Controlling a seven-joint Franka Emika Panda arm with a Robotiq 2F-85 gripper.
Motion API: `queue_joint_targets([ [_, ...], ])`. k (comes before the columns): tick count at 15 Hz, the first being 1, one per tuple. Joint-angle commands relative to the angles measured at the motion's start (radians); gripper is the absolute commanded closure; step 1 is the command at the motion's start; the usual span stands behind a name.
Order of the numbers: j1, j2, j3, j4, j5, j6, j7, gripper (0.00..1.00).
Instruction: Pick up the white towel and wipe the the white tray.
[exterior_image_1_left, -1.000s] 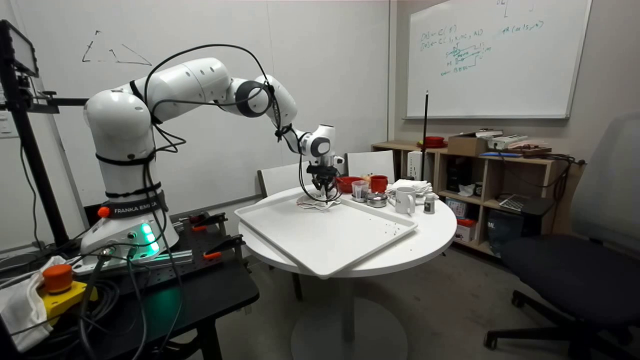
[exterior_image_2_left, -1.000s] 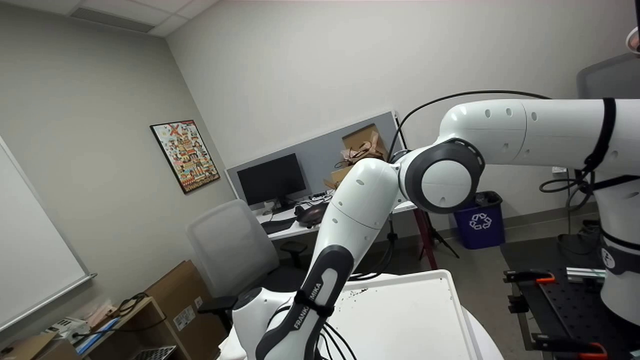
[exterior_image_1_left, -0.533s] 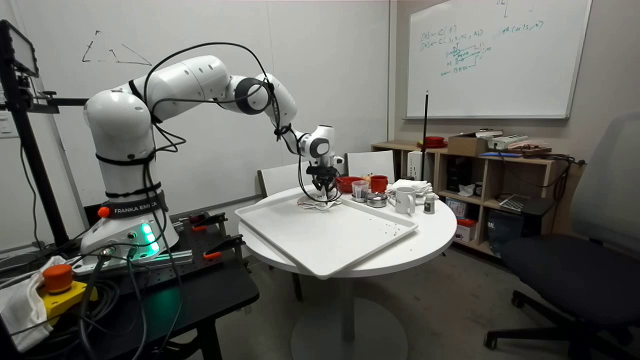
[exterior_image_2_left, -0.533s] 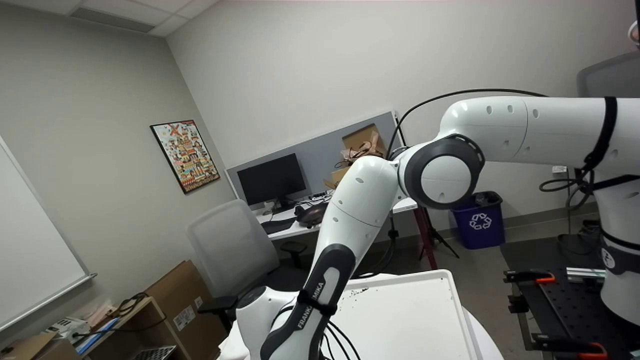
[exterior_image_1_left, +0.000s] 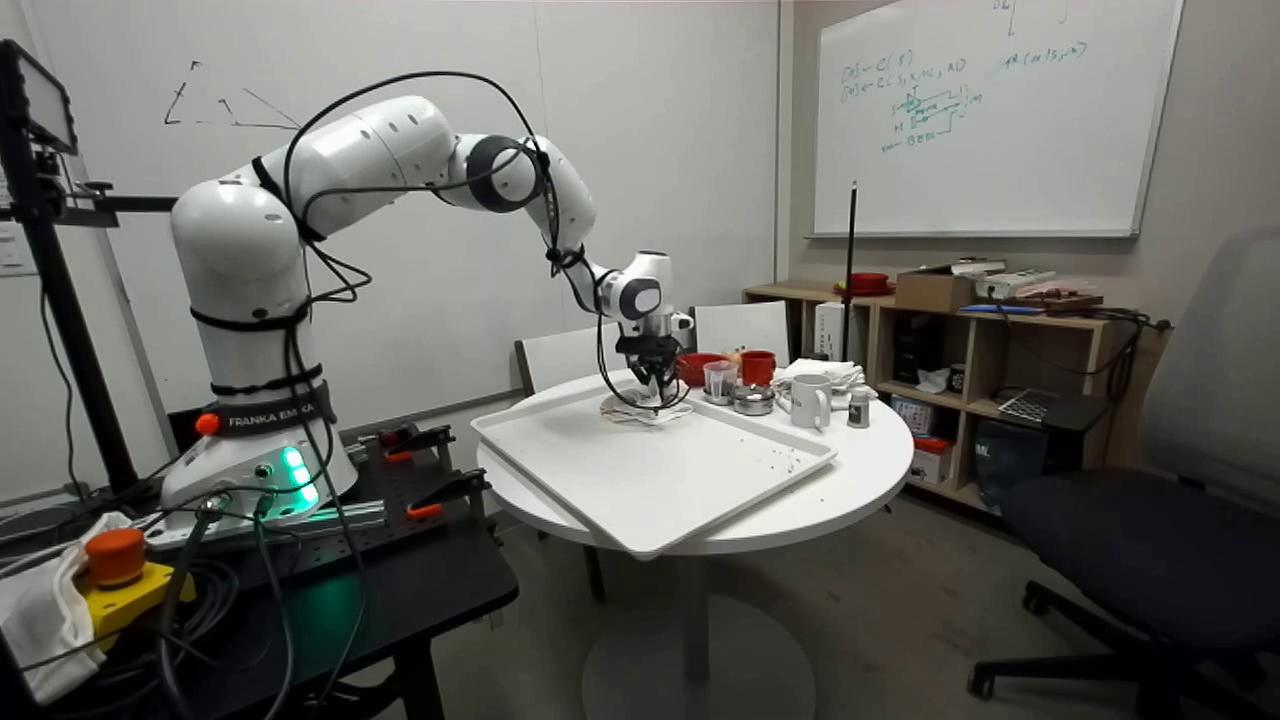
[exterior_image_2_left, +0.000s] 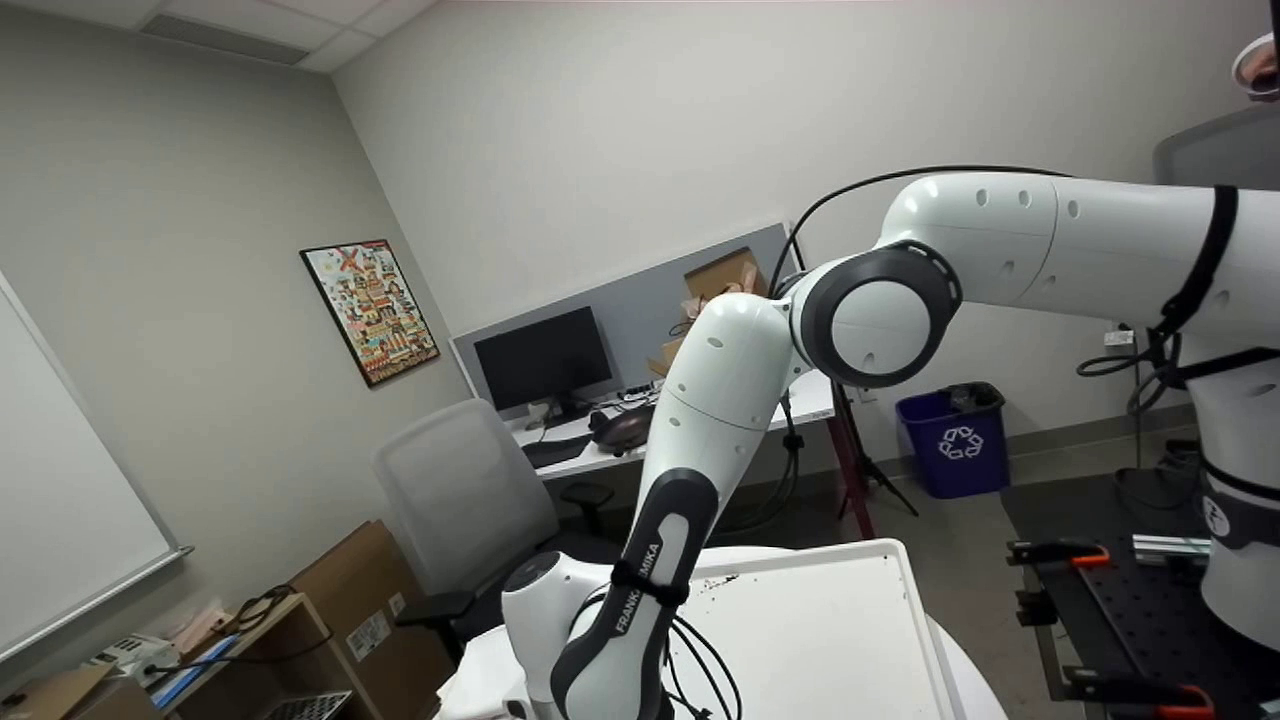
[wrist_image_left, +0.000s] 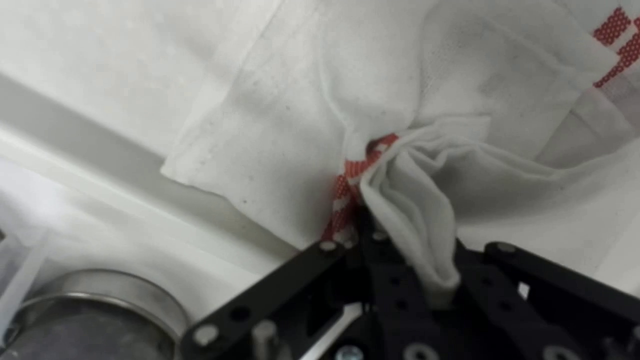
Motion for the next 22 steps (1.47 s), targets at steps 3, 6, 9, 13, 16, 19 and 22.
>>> queue_joint_targets([
  [3, -0.053, -0.058, -0.007, -0.122, -0.028, 0.075, 0.026, 0.98],
  [6, -0.091, -0.075, 0.000, -0.149, -0.018, 0.095, 0.020, 0.98],
  [9, -0.130, -0.088, 0.008, -0.175, -0.011, 0.112, 0.013, 0.98],
  [13, -0.178, -0.099, 0.018, -0.201, -0.003, 0.129, 0.005, 0.98],
  [16, -0.214, -0.109, 0.025, -0.222, 0.005, 0.140, 0.000, 0.98],
  [19, -0.252, -0.113, 0.034, -0.233, 0.014, 0.154, -0.005, 0.98],
  [22, -0.294, -0.115, 0.045, -0.239, 0.022, 0.166, -0.014, 0.98],
])
